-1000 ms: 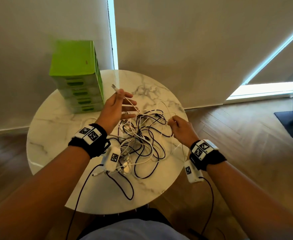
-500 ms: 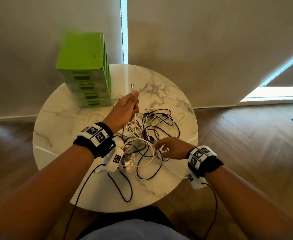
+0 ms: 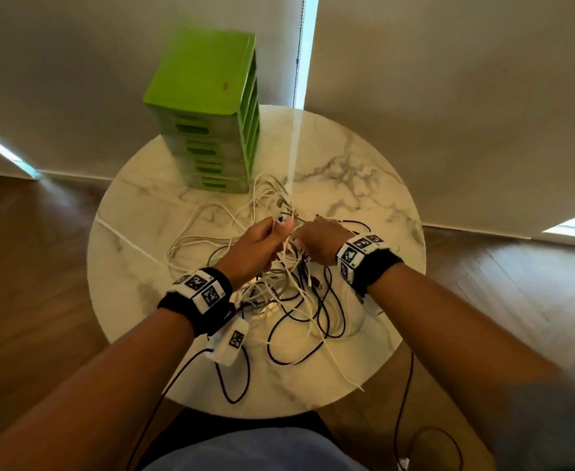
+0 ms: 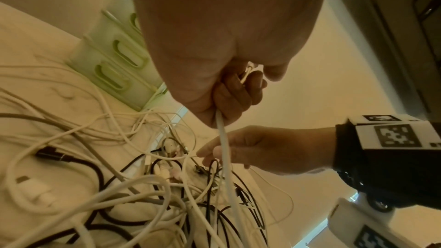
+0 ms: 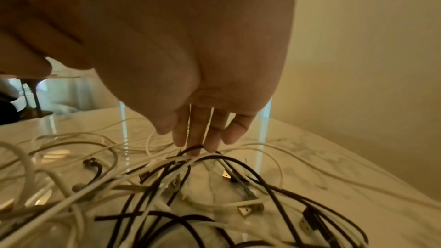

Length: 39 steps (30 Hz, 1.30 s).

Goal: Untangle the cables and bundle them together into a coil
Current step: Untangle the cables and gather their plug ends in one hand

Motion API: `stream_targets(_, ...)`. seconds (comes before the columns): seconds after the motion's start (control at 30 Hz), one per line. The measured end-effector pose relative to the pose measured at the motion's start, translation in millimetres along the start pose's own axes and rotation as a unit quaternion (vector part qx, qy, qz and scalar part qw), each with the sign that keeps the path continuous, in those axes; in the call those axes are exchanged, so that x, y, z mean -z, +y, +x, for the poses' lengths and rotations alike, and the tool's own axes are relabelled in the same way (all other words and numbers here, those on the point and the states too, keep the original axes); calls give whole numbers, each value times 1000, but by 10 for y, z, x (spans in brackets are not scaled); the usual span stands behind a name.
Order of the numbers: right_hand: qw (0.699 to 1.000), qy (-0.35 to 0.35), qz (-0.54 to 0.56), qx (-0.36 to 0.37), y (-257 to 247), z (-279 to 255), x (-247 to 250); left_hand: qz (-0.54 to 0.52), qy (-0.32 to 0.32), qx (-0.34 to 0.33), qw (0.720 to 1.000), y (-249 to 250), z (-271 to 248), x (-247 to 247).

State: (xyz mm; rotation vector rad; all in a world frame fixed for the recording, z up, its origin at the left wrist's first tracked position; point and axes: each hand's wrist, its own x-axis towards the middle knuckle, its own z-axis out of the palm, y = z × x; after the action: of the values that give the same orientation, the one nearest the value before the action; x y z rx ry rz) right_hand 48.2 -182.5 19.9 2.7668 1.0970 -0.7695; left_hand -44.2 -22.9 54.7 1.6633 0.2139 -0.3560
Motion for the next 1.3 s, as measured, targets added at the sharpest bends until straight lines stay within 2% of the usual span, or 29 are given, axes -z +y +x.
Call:
stream_targets(0.1, 999, 2, -42, 26, 119, 35, 12, 4, 20, 4, 1000, -75, 17, 16)
stream_targets(0.23, 997, 31, -23, 69, 174, -7, 257, -7, 37, 9, 999, -138, 40, 16)
stream_targets(0.37, 990, 143, 11, 14, 190, -142, 478, -77, 37, 26, 996, -171, 66, 12)
stream_targets(0.43, 977, 194, 77, -30, 177, -219, 514, -115, 27, 39, 992, -165, 78, 33)
stream_targets(0.5, 947, 240, 206, -52, 79, -335, 522, -146, 13, 45, 988, -146, 72, 53)
stream_targets(0.6, 864, 255, 434, -23, -217, -596, 408, -161, 26, 27, 986, -114, 71, 66)
stream_targets(0.67, 838, 260, 481, 2, -455, -755, 248, -181, 44, 22, 982, -100, 83, 75)
stream_targets(0.77, 816, 278, 507, 19, -749, -854, -17, -270, 43, 38, 961, -42, 87, 100)
stream_targets(0.93, 805, 334, 490, 12, -1035, -840, -180, -311, -17, 23, 950, 63, -29, 149)
stream_targets(1.07, 804, 361, 472, -16, -1108, -789, -166, -312, -35, 0, 949, 101, -107, 172)
stream_targets(1.23, 813, 354, 462, -32, -1240, -804, -147, -151, -22, -49, 987, 51, -227, 248)
stream_targets(1.3, 832, 334, 439, -61, -1248, -797, -147, -110, -19, -84, 990, 47, -282, 266)
